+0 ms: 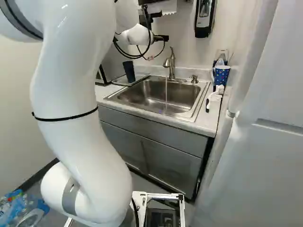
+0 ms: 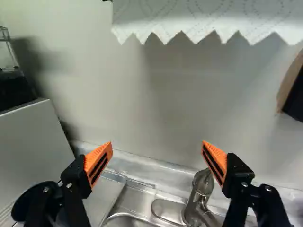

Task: Rinse the cup and place it in the tray

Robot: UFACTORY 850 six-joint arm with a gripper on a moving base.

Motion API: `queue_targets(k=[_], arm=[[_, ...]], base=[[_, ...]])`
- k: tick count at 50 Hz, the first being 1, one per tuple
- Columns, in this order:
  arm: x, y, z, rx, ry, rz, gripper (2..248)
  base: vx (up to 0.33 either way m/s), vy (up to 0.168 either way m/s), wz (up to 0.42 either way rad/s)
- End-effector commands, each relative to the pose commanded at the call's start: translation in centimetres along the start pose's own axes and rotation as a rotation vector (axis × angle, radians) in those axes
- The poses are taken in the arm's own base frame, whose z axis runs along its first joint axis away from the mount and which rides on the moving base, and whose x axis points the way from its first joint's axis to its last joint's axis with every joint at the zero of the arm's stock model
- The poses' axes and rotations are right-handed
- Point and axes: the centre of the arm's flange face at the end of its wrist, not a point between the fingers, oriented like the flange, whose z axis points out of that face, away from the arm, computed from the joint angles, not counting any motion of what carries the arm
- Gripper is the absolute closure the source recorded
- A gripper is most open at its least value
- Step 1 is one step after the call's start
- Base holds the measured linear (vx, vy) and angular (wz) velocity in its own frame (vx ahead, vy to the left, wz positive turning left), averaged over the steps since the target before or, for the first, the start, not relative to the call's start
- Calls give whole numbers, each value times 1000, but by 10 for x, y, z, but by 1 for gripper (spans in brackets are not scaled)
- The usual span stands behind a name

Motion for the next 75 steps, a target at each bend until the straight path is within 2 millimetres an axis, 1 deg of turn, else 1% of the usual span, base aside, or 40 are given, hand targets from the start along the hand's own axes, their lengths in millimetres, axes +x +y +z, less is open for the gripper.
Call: queue_targets(k=[7, 18, 41, 75], arm=[[0, 11, 2, -16, 0, 2, 3], [0, 15, 7, -23, 2, 2, 3], [-1, 13, 20, -20, 1, 2, 3], [-7, 20, 22, -28, -68, 4, 3]], base=[[0, 0, 0], [0, 0, 0], [0, 0, 0], [0, 0, 0]])
